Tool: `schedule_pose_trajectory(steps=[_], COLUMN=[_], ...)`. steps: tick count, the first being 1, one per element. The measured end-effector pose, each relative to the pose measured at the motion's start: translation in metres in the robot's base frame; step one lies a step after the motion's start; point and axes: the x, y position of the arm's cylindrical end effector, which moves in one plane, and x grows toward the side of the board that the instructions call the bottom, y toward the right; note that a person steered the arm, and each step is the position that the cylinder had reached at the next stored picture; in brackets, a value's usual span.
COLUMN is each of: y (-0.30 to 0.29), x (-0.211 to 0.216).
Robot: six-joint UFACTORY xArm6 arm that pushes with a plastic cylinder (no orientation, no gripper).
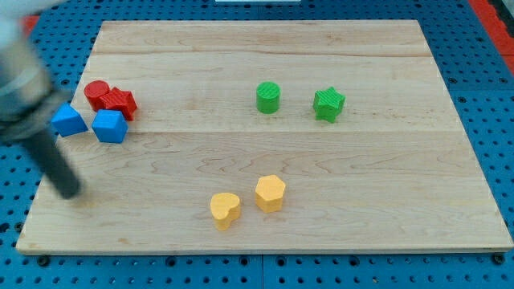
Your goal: Move the blue blocks towards right
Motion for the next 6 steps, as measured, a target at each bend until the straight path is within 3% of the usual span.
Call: schedule_pose_trajectory(steps=[3,4,6], y=[-0.008,-0.008,-0.008], x=[-0.041,-0.097,-0.111])
